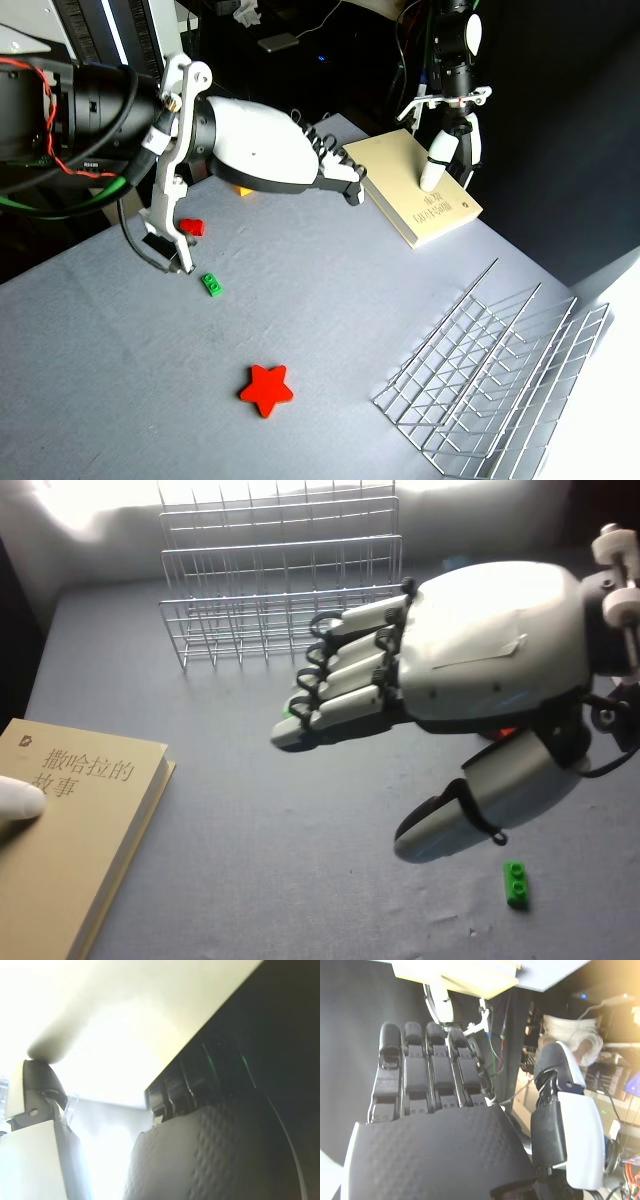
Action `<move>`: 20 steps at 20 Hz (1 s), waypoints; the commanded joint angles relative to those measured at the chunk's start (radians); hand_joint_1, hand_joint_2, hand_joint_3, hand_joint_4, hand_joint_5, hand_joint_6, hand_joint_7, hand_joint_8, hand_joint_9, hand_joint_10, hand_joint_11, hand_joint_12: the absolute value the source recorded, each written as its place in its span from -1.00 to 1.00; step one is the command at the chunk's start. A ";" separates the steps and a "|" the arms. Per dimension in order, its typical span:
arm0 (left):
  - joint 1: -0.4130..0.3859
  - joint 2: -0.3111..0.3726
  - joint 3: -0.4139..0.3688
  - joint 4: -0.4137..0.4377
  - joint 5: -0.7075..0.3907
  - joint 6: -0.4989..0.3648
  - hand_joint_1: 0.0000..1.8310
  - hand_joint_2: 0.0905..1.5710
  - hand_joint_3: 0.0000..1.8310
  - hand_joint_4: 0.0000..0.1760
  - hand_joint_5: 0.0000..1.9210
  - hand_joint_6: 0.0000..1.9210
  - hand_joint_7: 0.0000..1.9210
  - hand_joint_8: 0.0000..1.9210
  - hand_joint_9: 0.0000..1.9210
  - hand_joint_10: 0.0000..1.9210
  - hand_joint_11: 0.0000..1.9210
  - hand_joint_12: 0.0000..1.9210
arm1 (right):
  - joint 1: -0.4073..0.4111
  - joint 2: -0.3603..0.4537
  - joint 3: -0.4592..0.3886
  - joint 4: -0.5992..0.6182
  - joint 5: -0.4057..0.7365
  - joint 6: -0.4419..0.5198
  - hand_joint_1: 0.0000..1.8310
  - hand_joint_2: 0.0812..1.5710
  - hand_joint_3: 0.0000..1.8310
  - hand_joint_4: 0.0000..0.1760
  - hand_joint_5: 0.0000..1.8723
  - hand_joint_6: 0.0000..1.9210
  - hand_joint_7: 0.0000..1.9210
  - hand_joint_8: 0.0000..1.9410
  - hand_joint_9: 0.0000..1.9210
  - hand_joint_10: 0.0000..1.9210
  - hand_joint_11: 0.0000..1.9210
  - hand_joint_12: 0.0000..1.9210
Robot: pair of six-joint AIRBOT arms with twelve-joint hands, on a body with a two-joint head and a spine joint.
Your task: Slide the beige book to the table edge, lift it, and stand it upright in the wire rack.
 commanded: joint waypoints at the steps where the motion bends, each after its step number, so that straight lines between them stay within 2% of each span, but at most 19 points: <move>1: -0.001 -0.005 0.011 0.014 0.000 0.003 0.28 0.47 -1.00 -1.00 -0.11 0.11 -0.11 0.10 -0.10 -0.42 -0.37 0.30 | 0.012 0.011 -0.007 0.046 -0.015 0.001 -0.88 0.43 -1.00 -1.00 -0.76 -1.00 -0.73 -1.00 -0.74 -1.00 -1.00 -0.35; 2: -0.001 -0.006 0.020 0.014 -0.003 0.003 0.29 0.47 -1.00 -1.00 -0.11 0.14 -0.11 0.28 -0.13 -0.15 -0.29 0.34 | 0.012 0.019 -0.012 0.047 -0.014 0.000 -0.88 0.43 -1.00 -1.00 -0.75 -1.00 -0.72 -1.00 -0.73 -1.00 -1.00 -0.32; 4: -0.001 -0.010 0.034 0.013 -0.005 -0.002 0.31 0.45 -1.00 -1.00 -0.09 0.09 -0.07 0.32 -0.15 0.08 -0.24 0.43 | 0.017 0.036 -0.021 0.048 0.010 -0.015 -0.91 0.45 -1.00 -1.00 -0.77 -1.00 -0.74 -1.00 -0.75 -1.00 -1.00 -0.36; 5: -0.001 -0.013 0.041 0.013 -0.004 -0.007 0.31 0.46 -1.00 -1.00 -0.07 0.05 -0.10 0.38 -0.19 0.15 -0.31 0.53 | 0.021 0.041 -0.024 0.050 0.032 -0.021 -0.88 0.45 -1.00 -1.00 -0.77 -1.00 -0.75 -1.00 -0.76 -1.00 -1.00 -0.42; 6: -0.001 -0.015 0.046 0.013 -0.004 -0.011 0.31 0.48 -1.00 -1.00 -0.11 0.11 -0.11 0.39 -0.21 0.19 -0.32 0.58 | 0.022 0.046 -0.028 0.065 0.040 -0.036 -0.87 0.44 -1.00 -1.00 -0.75 -1.00 -0.74 -1.00 -0.76 -0.99 -1.00 -0.39; 7: -0.001 -0.015 0.048 0.013 -0.004 -0.011 0.44 0.47 -1.00 -1.00 -0.13 0.09 -0.13 0.32 -0.17 0.45 -0.34 0.59 | 0.021 0.049 -0.031 0.083 0.040 -0.054 -0.86 0.44 -1.00 -1.00 -0.74 -0.99 -0.73 -1.00 -0.75 -0.99 -1.00 -0.36; 9: -0.002 -0.015 0.057 0.013 -0.008 -0.012 0.48 0.48 -1.00 -1.00 -0.25 0.19 -0.12 0.31 -0.11 0.47 -0.23 0.49 | 0.022 0.058 -0.038 0.127 0.042 -0.101 -0.81 0.42 -1.00 -1.00 -0.73 -0.99 -0.72 -1.00 -0.73 -0.99 -1.00 -0.30; 11: -0.009 -0.015 0.061 0.013 -0.007 -0.012 0.47 0.50 -1.00 -1.00 -0.25 0.22 -0.15 0.36 -0.13 0.51 -0.25 0.54 | 0.020 0.067 -0.045 0.132 0.057 -0.109 -0.84 0.42 -1.00 -1.00 -0.74 -1.00 -0.73 -1.00 -0.74 -1.00 -1.00 -0.31; 12: -0.011 -0.015 0.063 0.013 -0.009 -0.012 0.48 0.47 -1.00 -1.00 -0.17 0.11 -0.13 0.32 -0.09 0.44 -0.21 0.51 | 0.020 0.068 -0.046 0.138 0.064 -0.126 -0.88 0.43 -1.00 -1.00 -0.76 -1.00 -0.75 -1.00 -0.75 -1.00 -1.00 -0.35; 14: -0.024 -0.013 0.072 0.019 -0.014 -0.012 0.48 0.48 -1.00 -1.00 -0.20 0.18 -0.15 0.34 -0.14 0.46 -0.23 0.51 | 0.020 0.070 -0.046 0.182 0.071 -0.180 -0.83 0.41 -1.00 -1.00 -0.73 -0.99 -0.72 -0.99 -0.72 -0.99 -1.00 -0.28; 15: -0.029 -0.013 0.076 0.029 -0.018 -0.012 0.48 0.49 -1.00 -1.00 -0.20 0.19 -0.16 0.36 -0.16 0.50 -0.28 0.57 | 0.018 0.070 -0.046 0.186 0.073 -0.183 -0.83 0.42 -1.00 -1.00 -0.74 -1.00 -0.73 -1.00 -0.74 -1.00 -1.00 -0.30; 17: -0.038 -0.009 0.088 0.046 -0.037 -0.012 0.48 0.48 -1.00 -1.00 -0.19 0.19 -0.15 0.33 -0.15 0.48 -0.26 0.55 | 0.005 0.075 -0.046 0.222 0.080 -0.221 -0.84 0.42 -1.00 -1.00 -0.75 -1.00 -0.75 -1.00 -0.75 -1.00 -1.00 -0.34; 20: -0.053 -0.006 0.104 0.080 -0.081 -0.011 0.48 0.50 -1.00 -1.00 -0.17 0.17 -0.19 0.40 -0.20 0.54 -0.34 0.62 | 0.000 0.084 -0.046 0.224 0.095 -0.235 -0.84 0.43 -1.00 -1.00 -0.77 -1.00 -0.75 -1.00 -0.75 -1.00 -1.00 -0.33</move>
